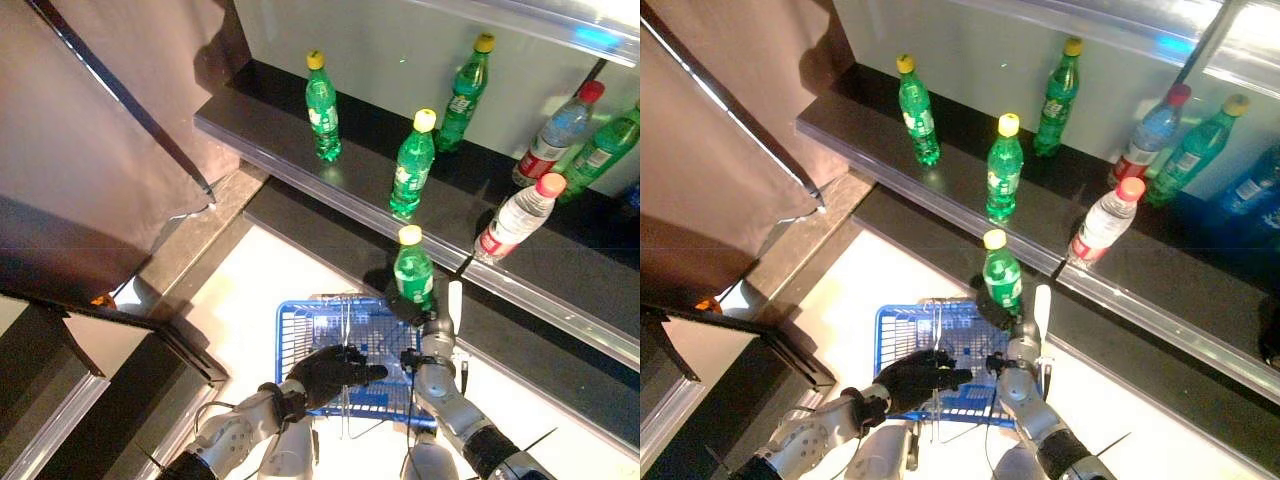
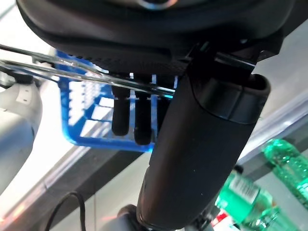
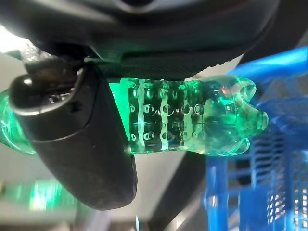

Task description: Pick up the drink and place into the basket.

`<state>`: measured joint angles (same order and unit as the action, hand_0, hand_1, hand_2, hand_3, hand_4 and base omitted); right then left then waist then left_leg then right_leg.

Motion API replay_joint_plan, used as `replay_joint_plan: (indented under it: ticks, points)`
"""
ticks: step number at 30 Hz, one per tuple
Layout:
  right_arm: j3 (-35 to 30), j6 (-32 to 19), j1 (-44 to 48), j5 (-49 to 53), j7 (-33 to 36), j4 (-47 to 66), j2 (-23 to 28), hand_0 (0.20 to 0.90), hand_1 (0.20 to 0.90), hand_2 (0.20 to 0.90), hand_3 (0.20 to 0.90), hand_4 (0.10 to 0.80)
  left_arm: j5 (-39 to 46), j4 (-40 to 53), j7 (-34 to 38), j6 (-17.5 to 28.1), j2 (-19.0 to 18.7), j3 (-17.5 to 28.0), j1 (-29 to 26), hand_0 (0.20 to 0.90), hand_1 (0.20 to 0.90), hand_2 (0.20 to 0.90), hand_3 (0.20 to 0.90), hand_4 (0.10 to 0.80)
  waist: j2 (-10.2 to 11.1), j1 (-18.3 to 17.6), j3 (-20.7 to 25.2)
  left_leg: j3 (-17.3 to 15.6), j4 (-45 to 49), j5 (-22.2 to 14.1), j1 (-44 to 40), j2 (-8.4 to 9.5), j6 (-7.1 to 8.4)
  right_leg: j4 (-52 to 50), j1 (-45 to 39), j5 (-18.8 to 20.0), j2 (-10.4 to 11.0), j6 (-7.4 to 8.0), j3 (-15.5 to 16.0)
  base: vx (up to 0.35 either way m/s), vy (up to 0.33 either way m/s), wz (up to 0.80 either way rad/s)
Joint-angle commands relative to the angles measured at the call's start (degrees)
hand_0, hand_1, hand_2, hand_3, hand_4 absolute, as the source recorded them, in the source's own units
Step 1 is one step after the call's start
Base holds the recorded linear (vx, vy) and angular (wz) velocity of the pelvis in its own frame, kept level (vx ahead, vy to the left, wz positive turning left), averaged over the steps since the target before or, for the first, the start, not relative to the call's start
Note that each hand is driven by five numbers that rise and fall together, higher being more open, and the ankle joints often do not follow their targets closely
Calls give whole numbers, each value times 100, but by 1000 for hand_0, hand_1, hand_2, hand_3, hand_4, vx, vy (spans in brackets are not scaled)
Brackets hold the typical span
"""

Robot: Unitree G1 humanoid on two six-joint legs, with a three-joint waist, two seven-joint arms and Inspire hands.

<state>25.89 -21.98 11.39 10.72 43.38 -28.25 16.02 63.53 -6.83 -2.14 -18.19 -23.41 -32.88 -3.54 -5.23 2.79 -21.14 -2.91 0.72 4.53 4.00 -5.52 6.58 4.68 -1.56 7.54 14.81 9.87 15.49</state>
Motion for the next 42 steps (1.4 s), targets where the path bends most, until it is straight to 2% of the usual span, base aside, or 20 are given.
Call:
replay_joint_plan:
  ticks: [1, 5, 16, 19, 23, 28, 35, 42]
  points:
    - [15, -1270, 305, 62, -481, 1142, -299, 300, 300, 300, 200, 100, 737, 1595, -913, 556, 488, 55, -226, 300, 300, 300, 200, 100, 23, 49, 469, -295, 112, 142, 116, 85, -332, -436, 105, -81, 12, -307, -310, 48, -18, -4]
    - [-67, -1317, 128, 262, -709, 1246, -355, 300, 300, 300, 200, 100, 669, 1622, -902, 501, 546, 114, -95, 300, 300, 300, 200, 100, 34, 39, 540, -319, 85, 148, 84, 57, -327, -434, 100, -84, 4, -302, -304, 42, -14, -5]
    - [236, -620, -35, 122, -1389, 641, -252, 300, 300, 300, 200, 100, 459, 1598, -1131, 585, 670, 77, -46, 300, 300, 300, 200, 100, -2, 40, 532, -285, 61, 173, 93, 43, -325, -472, 147, -85, 22, -332, -306, 0, 0, 0]
    - [429, -498, 32, -175, -1484, 360, -165, 300, 300, 300, 200, 100, 447, 1512, -1270, 706, 668, 14, -125, 300, 300, 300, 200, 100, -10, 51, 485, -269, 73, 166, 134, 66, -326, -494, 189, -82, 49, -328, -286, -27, 11, 0]
    - [687, -79, 234, -638, -1495, -79, -2, 300, 300, 300, 200, 100, 391, 1464, -1416, 831, 650, -32, -231, 300, 300, 300, 200, 100, -22, 89, 434, -251, 79, 165, 187, 101, -325, -520, 240, -83, 81, -317, -254, -30, 14, 1]
    - [838, 132, 423, -1007, -1456, -792, 181, 300, 300, 300, 200, 100, 401, 1389, -1504, 977, 547, -71, -381, 300, 300, 300, 200, 100, -37, 155, 371, -223, 72, 169, 267, 135, -337, -555, 312, -88, 95, -311, -206, -42, 5, 2]
    - [1074, 380, 507, -1437, -1936, -1325, 389, 300, 300, 300, 200, 100, 427, 1451, -1664, 870, 366, -14, -436, 300, 300, 300, 200, 100, -36, 258, 255, -98, 88, 146, 392, 207, -367, -615, 444, -87, 110, -298, -185, -41, -13, 9]
    - [1494, 1345, 1047, -1926, -2347, -1866, 533, 300, 300, 300, 200, 100, 522, 1454, -1783, 671, 212, -60, -719, 300, 300, 300, 200, 100, -60, 385, 66, 10, 110, 165, 532, 292, -378, -650, 561, -33, 158, -275, -131, -41, -24, 5]
